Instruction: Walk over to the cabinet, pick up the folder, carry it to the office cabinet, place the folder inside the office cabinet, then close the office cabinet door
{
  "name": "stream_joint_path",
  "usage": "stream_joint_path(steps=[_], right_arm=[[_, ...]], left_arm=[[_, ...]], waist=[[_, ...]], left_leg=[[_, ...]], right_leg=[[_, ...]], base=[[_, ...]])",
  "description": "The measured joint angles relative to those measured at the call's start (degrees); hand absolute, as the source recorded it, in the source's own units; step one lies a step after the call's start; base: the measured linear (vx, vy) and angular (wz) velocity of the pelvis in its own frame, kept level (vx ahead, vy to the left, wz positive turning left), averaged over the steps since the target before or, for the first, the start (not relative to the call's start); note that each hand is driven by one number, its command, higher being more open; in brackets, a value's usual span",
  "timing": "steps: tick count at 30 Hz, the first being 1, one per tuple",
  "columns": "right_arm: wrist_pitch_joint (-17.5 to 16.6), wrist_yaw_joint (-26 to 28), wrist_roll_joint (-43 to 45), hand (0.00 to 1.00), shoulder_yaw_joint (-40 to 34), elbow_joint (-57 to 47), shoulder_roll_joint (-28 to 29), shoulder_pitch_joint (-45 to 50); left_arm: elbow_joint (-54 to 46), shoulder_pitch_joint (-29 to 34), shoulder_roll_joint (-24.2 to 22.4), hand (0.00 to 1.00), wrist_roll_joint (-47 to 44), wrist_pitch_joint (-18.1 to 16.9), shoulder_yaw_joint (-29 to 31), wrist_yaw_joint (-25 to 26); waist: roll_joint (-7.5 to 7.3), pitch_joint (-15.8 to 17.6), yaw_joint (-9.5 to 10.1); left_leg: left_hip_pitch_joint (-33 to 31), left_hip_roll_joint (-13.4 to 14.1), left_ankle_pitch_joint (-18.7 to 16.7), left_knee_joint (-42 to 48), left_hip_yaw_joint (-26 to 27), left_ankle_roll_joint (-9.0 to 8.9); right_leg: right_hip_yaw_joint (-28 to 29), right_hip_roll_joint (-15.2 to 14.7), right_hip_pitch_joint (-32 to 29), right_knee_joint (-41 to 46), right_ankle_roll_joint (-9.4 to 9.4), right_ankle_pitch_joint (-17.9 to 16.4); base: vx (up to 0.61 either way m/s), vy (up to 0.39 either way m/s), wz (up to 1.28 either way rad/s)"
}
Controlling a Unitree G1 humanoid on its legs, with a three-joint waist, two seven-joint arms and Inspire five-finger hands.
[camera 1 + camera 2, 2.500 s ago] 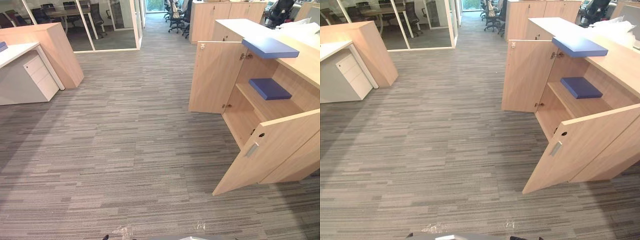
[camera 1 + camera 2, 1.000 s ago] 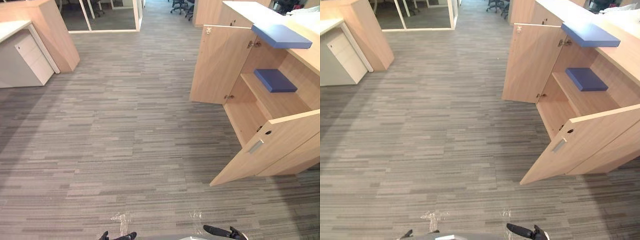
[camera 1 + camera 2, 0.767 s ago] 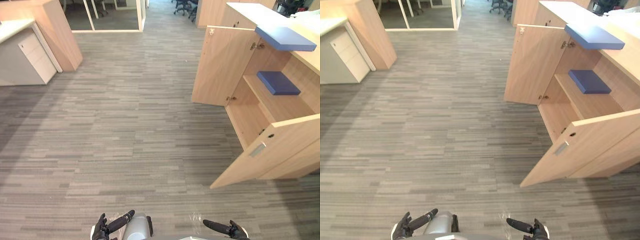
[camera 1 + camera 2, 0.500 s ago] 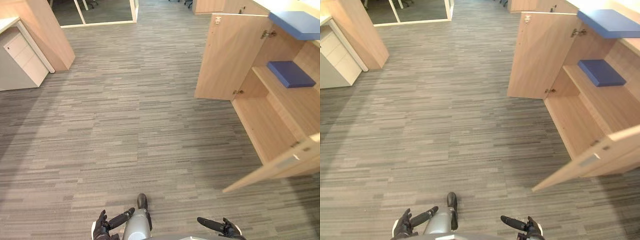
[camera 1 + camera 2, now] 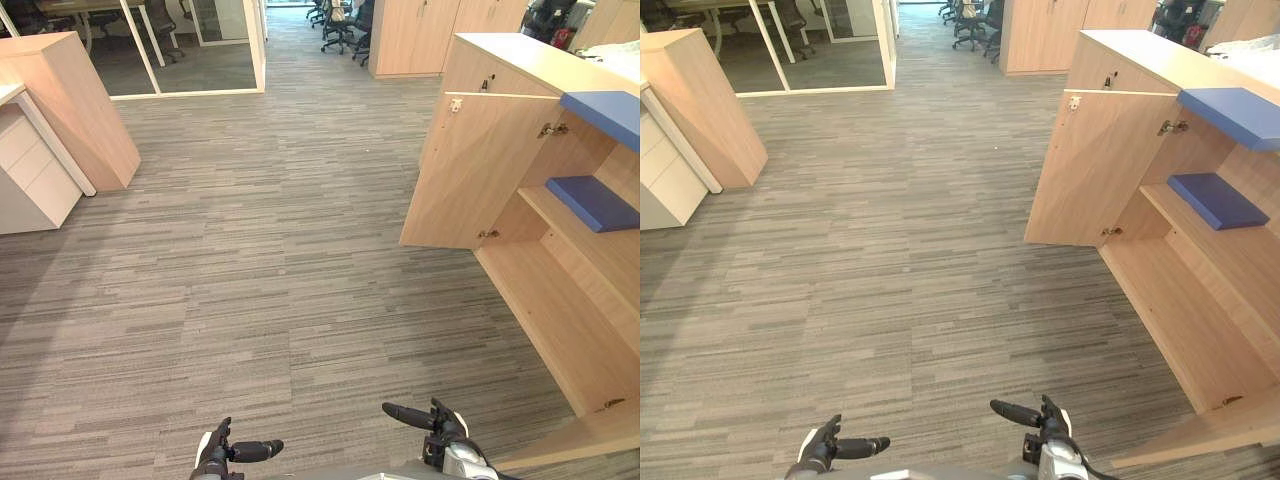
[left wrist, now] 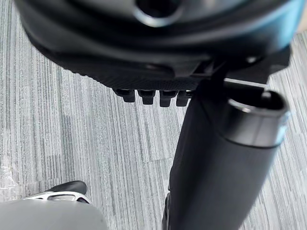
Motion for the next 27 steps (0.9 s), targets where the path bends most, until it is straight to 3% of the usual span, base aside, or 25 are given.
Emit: stream_joint_path(steps=[1,2,3,4,6,7,8,9,10,12,15,17,18,19,20,21,22,23,24,25,27], right_arm=[[-0.1,0.0,0.0,1.00,-0.1,-0.2,0.8,-0.3],[-0.1,0.0,0.0,1.00,-0.2,-0.2,1.6,-0.1],[-0.3,0.0,0.0,1.00,-0.2,-0.4,1.8,0.2],[-0.4,0.0,0.0,1.00,-0.3,-0.6,1.8,0.6],[-0.4,0.0,0.0,1.00,-0.4,-0.9,1.7,1.1],[-0.3,0.0,0.3,1.00,-0.4,-1.4,2.2,1.5],[0.2,-0.1,1.4,1.00,-0.5,-1.7,2.7,1.7],[0.5,-0.1,2.2,1.00,-0.5,-1.9,2.8,1.9],[0.6,-0.1,2.6,1.00,-0.6,-2.5,2.6,2.5],[0.7,-0.3,2.7,1.00,-1.5,-2.4,2.6,3.1],[0.8,-0.7,2.8,1.00,-2.7,-0.6,2.4,3.4],[1.0,-1.0,3.8,1.00,-2.9,0.5,2.1,2.7],[1.0,-1.1,4.6,1.00,-3.4,1.2,2.2,2.5],[1.0,-1.1,4.6,1.00,-3.5,1.2,2.2,2.5],[0.9,-1.1,4.5,1.00,-3.6,1.2,2.5,2.5],[0.9,-1.1,4.5,1.00,-3.5,1.2,2.6,2.7],[0.8,-1.1,4.5,1.00,-3.5,1.1,2.5,2.9],[0.7,-1.1,4.5,1.00,-2.9,0.6,2.3,3.7],[0.7,-1.1,4.4,1.00,-2.5,0.6,2.6,3.8],[0.8,-0.9,4.4,1.00,-2.5,0.6,3.9,4.3],[1.1,0.2,4.2,1.00,-1.2,1.1,4.0,4.8]], left_arm=[[0.0,-0.2,0.6,1.00,0.0,0.0,0.1,-0.2],[0.0,0.3,1.3,1.00,0.1,0.1,0.3,-0.3],[0.0,0.8,1.3,1.00,0.2,0.2,0.4,-0.3],[0.0,1.2,0.6,1.00,0.6,0.5,1.6,-0.3],[-0.1,1.5,-1.3,1.00,2.0,0.8,4.7,-0.3],[-0.4,1.6,-1.9,1.00,2.3,0.9,7.2,-0.4],[-1.7,1.4,-2.5,1.00,2.1,1.3,10.1,-0.5],[-2.4,1.5,-3.1,1.00,1.8,1.3,11.6,-0.4],[-3.8,1.9,-4.1,1.00,0.5,1.3,14.2,-0.2],[-5.7,3.2,-5.0,1.00,-0.9,1.2,16.2,0.0],[-6.5,3.5,-5.2,1.00,-4.0,0.2,17.8,0.2],[-6.6,3.3,-5.7,1.00,-5.9,0.0,18.5,0.6],[-6.5,3.3,-6.4,1.00,-6.5,0.0,20.0,1.3],[-6.5,3.3,-6.6,1.00,-6.7,0.0,20.4,1.5],[-6.5,3.1,-6.8,1.00,-6.9,0.0,21.0,2.1],[-6.4,3.1,-7.2,1.00,-6.9,0.0,21.9,2.5],[-6.2,3.3,-7.6,1.00,-6.9,0.0,22.1,2.7],[-5.6,3.7,-8.4,1.00,-7.3,0.1,22.8,3.0],[-5.2,3.6,-8.0,1.00,-7.9,0.1,23.0,3.1],[-5.1,3.3,-7.0,1.00,-7.8,0.1,23.4,3.5],[-5.1,3.3,-7.1,1.00,-7.7,0.1,24.8,4.2]], waist=[[-1.16,0.9,0.23],[-2.38,0.7,0.28],[-2.54,0.4,0.24],[-2.08,0.3,0.31],[0.09,-0.3,0.23],[0.48,-0.4,0.05],[-0.14,-0.1,-0.03],[0.11,0.1,-0.04],[1.17,0.6,0.23],[1.12,0.7,0.90],[-0.64,0.6,2.22],[-1.03,1.0,2.52],[-1.60,1.3,2.88],[-1.74,1.4,2.95],[-2.19,1.8,3.16],[-2.15,1.7,3.25],[-1.60,1.4,3.43],[-0.41,0.2,4.33],[-1.24,0.1,4.75],[-3.29,-0.7,4.58],[-4.54,-1.9,5.20]], left_leg=[[1.3,-0.5,-0.9,-1.3,0.2,0.14],[2.0,-0.7,-1.9,-1.2,0.1,-0.79],[2.4,-0.5,-2.7,-0.8,0.0,-1.24],[2.8,1.2,-4.6,0.6,-0.2,-2.35],[2.5,5.6,-7.7,4.2,0.2,-4.89],[0.2,8.2,-9.5,11.3,0.1,-6.60],[-5.0,11.6,-9.8,25.2,-0.5,-6.96],[-7.7,13.9,-8.9,33.2,-1.1,-6.81],[-12.6,18.0,-5.5,47.9,-3.0,-6.93],[-17.3,20.9,-5.4,59.8,-4.5,-7.07],[-23.9,18.8,-6.1,58.4,-5.5,-7.71],[-26.0,15.6,-7.1,49.0,-8.4,-8.90],[-25.7,11.3,-7.1,35.0,-14.7,-9.20],[-25.7,10.6,-7.0,32.7,-16.2,-9.33],[-25.6,7.9,-6.4,25.3,-22.8,-9.47],[-25.3,6.4,-4.7,19.0,-29.2,-9.79],[-25.2,6.2,-3.8,16.9,-31.8,-10.32],[-25.1,5.7,2.5,18.2,-33.2,-12.48],[-25.3,4.9,1.6,20.4,-32.1,-11.26],[-24.8,3.7,-1.0,22.1,-28.9,-10.07],[-22.1,3.1,-3.5,23.3,-23.3,-7.22]], right_leg=[[-1.7,0.8,-0.7,-7.6,-0.05,1.8],[-2.7,1.2,-1.3,-13.1,-2.10,5.2],[-2.6,1.5,-1.3,-13.5,-3.83,7.0],[-3.2,2.8,-0.5,-13.2,-4.91,7.4],[-4.4,7.3,1.1,-14.9,-4.56,5.0],[-4.9,9.6,2.3,-15.8,-4.51,3.1],[-5.2,11.4,4.5,-17.1,-4.81,2.1],[-5.3,12.8,6.3,-18.3,-5.34,2.0],[-4.7,15.8,10.2,-20.0,-5.96,1.0],[-2.4,18.2,14.5,-21.2,-6.26,-1.2],[3.0,18.8,18.8,-24.3,-5.59,-2.5],[7.0,18.7,21.3,-26.3,-4.62,-1.8],[11.3,17.5,23.0,-27.1,-3.94,-1.7],[11.9,17.2,23.2,-27.1,-3.72,-1.9],[14.5,16.1,24.1,-27.2,-2.63,-2.4],[17.5,15.2,24.6,-27.0,-1.04,-3.3],[18.9,15.0,24.7,-26.8,-0.13,-3.9],[22.5,14.2,24.6,-25.7,2.17,-5.6],[23.8,13.2,24.6,-24.8,3.19,-6.5],[25.1,10.2,23.7,-22.9,3.70,-6.4],[25.9,6.6,21.5,-17.4,4.05,-5.2]], base=[[0.16,-0.103,0.18],[0.18,-0.128,0.11],[0.23,-0.174,0.05],[0.29,-0.211,-0.04],[0.34,-0.247,-0.11],[0.42,-0.316,-0.09],[0.44,-0.332,-0.08],[0.42,-0.321,-0.18],[0.40,-0.219,-0.35],[0.41,-0.125,-0.64],[0.42,-0.034,-0.93],[0.52,0.106,-1.23],[0.43,0.139,-1.21],[0.43,0.197,-1.47],[0.35,0.215,-1.19],[0.45,0.285,-1.34],[0.58,0.452,-1.45],[0.40,0.336,-1.19],[0.58,0.512,-1.25],[0.45,0.398,-1.11],[0.45,0.429,-1.24]])
